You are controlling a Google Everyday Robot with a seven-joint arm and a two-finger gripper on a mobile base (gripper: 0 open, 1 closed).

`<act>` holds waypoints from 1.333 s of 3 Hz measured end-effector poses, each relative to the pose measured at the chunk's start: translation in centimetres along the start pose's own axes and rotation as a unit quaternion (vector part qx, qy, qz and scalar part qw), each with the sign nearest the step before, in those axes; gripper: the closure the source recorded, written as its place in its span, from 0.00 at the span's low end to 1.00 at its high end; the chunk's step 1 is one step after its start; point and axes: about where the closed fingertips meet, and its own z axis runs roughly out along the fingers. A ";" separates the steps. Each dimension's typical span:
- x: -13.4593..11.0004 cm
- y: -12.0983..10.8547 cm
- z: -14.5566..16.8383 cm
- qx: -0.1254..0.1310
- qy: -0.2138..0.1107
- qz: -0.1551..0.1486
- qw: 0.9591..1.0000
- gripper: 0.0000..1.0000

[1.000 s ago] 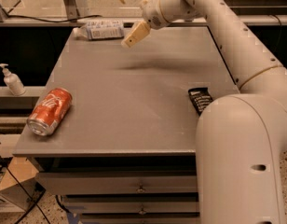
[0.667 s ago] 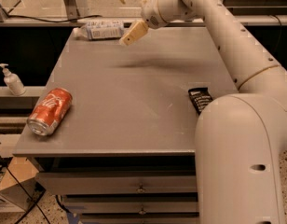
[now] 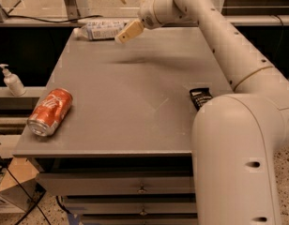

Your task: Pick blue plastic bottle

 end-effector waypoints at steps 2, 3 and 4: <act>0.4 -0.3 2.5 -0.005 -0.001 0.009 1.000 0.00; 0.4 -0.1 3.9 -0.020 0.002 0.006 1.000 0.00; 0.5 0.0 4.7 -0.028 0.008 0.003 1.000 0.00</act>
Offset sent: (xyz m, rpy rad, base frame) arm 0.0379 0.0202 -0.0098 0.0159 0.0190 0.0164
